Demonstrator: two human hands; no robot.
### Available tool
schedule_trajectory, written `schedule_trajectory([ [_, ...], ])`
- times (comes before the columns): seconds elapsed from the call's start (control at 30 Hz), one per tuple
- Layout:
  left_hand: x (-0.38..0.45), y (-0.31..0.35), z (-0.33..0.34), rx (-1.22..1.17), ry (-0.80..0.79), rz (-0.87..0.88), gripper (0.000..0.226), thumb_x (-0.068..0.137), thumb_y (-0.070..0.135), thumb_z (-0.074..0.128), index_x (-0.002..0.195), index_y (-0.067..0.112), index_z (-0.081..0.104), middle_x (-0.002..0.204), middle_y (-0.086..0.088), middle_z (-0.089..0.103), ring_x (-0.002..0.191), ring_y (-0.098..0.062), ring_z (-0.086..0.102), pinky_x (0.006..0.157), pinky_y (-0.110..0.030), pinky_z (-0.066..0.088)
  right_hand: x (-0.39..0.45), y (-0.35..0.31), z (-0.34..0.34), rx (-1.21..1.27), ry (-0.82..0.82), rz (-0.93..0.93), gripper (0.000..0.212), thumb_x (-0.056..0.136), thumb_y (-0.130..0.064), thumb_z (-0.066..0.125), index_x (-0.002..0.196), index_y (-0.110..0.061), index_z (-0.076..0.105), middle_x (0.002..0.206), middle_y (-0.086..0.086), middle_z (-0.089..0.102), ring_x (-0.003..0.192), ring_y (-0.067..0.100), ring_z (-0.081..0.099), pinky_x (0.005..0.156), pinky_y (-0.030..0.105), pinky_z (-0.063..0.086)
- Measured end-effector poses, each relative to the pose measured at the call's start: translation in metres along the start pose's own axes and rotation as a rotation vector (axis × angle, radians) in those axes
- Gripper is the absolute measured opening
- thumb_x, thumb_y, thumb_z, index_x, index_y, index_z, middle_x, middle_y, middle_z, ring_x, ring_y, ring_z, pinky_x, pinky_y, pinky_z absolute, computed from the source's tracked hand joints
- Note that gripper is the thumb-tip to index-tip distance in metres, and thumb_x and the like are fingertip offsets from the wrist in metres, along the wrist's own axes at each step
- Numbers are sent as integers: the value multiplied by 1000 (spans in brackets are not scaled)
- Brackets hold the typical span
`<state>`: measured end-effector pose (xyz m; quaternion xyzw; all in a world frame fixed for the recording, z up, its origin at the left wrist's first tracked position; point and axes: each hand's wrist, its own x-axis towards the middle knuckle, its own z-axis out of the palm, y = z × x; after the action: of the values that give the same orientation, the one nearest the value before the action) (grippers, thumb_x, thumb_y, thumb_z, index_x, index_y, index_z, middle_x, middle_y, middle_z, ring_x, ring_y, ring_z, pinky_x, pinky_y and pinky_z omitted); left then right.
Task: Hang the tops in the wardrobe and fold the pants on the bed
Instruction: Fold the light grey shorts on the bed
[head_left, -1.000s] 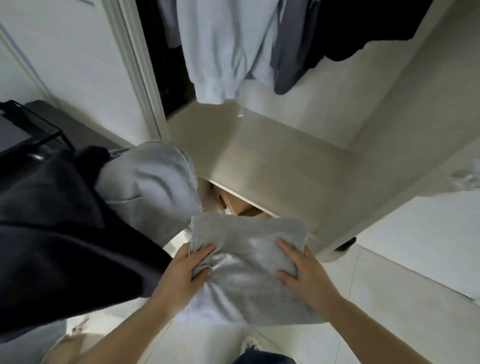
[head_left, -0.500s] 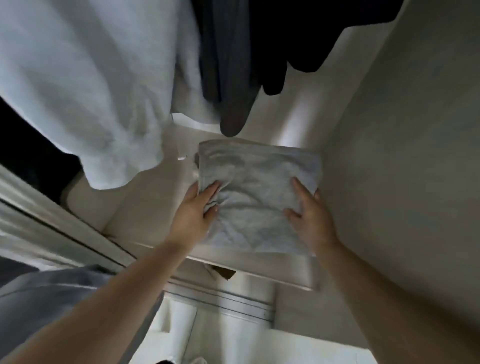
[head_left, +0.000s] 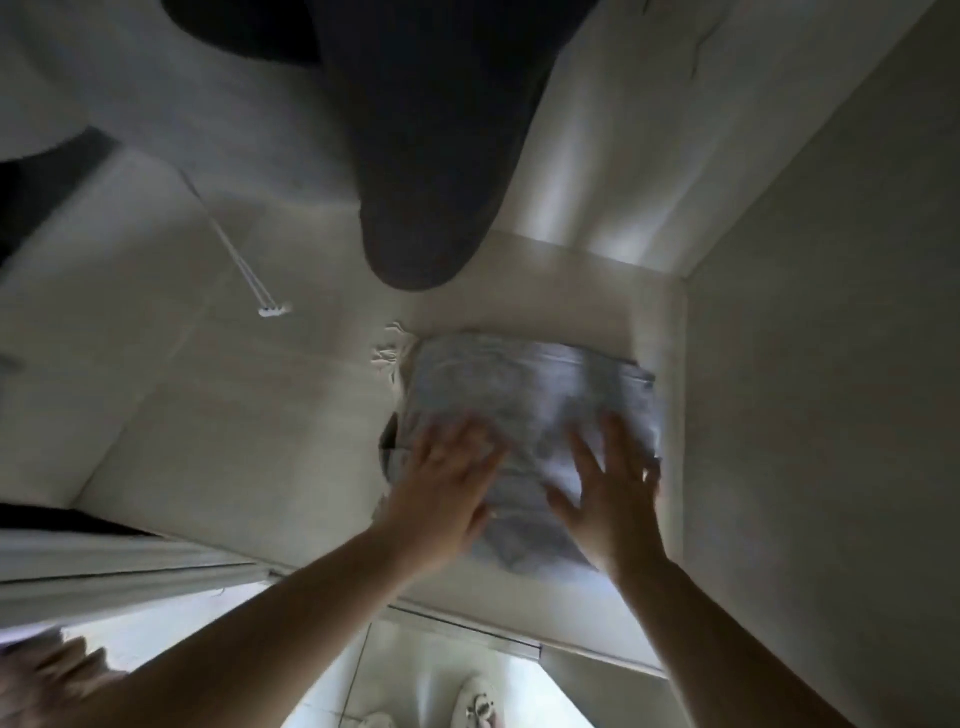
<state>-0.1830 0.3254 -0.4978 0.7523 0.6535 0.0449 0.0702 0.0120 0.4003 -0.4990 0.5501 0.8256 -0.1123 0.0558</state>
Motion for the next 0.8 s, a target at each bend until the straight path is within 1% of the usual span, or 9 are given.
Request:
schedule_trajectory([
  [0.1,6,6,16,-9,-125,-96,74,72,60,64,129,14,58,139,-19,49,128,-39,46,97,-62,40,7,-8,16,-57,-90,-4,75,85,-67,37,150,-34,16,160,11,-6,147,27,-4,112,58,15],
  [0.2,8,-16,27,22,-138,-133,74,81,64,40,137,17,51,145,-17,42,133,-37,40,101,-63,35,22,-26,19,-9,-22,-33,74,80,-64,32,140,-24,47,153,20,28,141,37,27,101,66,31],
  [0.27,13,-50,35,59,-101,-131,75,83,64,37,140,18,47,148,-16,38,136,-36,36,104,-62,31,48,-47,27,0,77,-79,72,79,-62,35,134,-20,55,147,21,38,136,38,37,98,66,34],
  [0.37,19,-106,34,142,-36,-152,74,86,64,34,144,19,39,150,-15,34,139,-35,31,107,-60,29,87,-93,35,18,123,-118,71,81,-63,34,138,-22,48,152,19,29,141,36,28,102,67,28],
  [0.5,20,-185,23,245,-39,-211,74,90,66,24,146,18,33,152,-13,33,139,-33,32,107,-60,30,142,-157,47,116,107,-150,78,84,-65,38,151,-31,15,160,9,-10,147,25,-9,110,64,3],
  [0.57,21,-217,19,272,-49,-225,75,91,68,17,148,19,28,154,-10,29,141,-31,27,109,-57,28,163,-181,49,173,94,-183,79,84,-61,40,151,-32,8,159,3,-18,145,21,-18,110,63,-3],
  [0.7,27,-262,8,316,-74,-226,78,91,69,10,148,19,27,155,-9,24,143,-28,20,111,-52,24,192,-194,45,137,71,-365,78,83,-63,38,150,-35,9,159,-2,-14,146,18,-13,114,57,3],
  [0.73,29,-274,6,317,-85,-225,79,89,69,6,149,21,21,157,-7,18,145,-26,15,114,-50,18,199,-194,45,88,88,-421,78,82,-68,34,149,-36,9,160,-3,-11,146,17,-9,113,55,5],
  [0.8,35,-295,6,344,-87,-209,77,83,72,-1,148,31,-4,158,0,-8,147,-20,-7,118,-41,-1,206,-191,48,32,118,-460,82,78,-76,23,149,-37,7,160,-6,-8,146,15,-6,111,53,5],
])
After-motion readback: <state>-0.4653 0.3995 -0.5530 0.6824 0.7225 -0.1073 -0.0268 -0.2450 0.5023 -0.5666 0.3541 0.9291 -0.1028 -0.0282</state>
